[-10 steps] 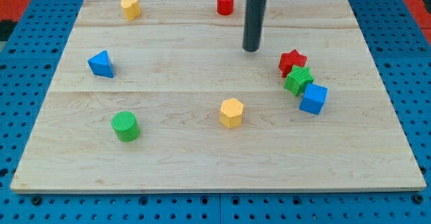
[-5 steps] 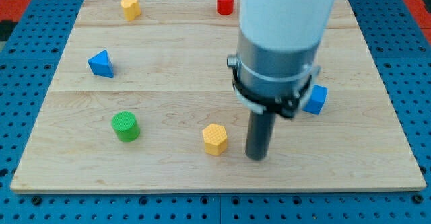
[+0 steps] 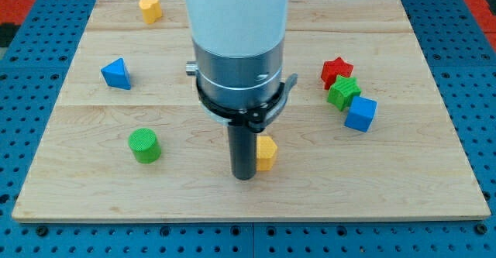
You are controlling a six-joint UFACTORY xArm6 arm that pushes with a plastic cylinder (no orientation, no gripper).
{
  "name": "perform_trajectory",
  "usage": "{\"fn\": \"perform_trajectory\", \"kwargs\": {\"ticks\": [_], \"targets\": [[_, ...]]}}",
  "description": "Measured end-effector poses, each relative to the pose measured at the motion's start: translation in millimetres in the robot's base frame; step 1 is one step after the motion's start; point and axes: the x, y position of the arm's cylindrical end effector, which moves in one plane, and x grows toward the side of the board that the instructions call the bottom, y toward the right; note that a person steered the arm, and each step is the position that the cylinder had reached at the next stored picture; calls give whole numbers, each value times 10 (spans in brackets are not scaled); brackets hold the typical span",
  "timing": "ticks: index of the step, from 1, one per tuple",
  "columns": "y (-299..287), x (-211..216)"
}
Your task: Move yellow hexagon closer to the green star
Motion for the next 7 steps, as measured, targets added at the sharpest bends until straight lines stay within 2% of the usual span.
{"fn": "perform_trajectory", "kwargs": {"ticks": [3, 5, 6, 7], "targets": [[358, -511], [793, -735], [1058, -783], [819, -385]]}}
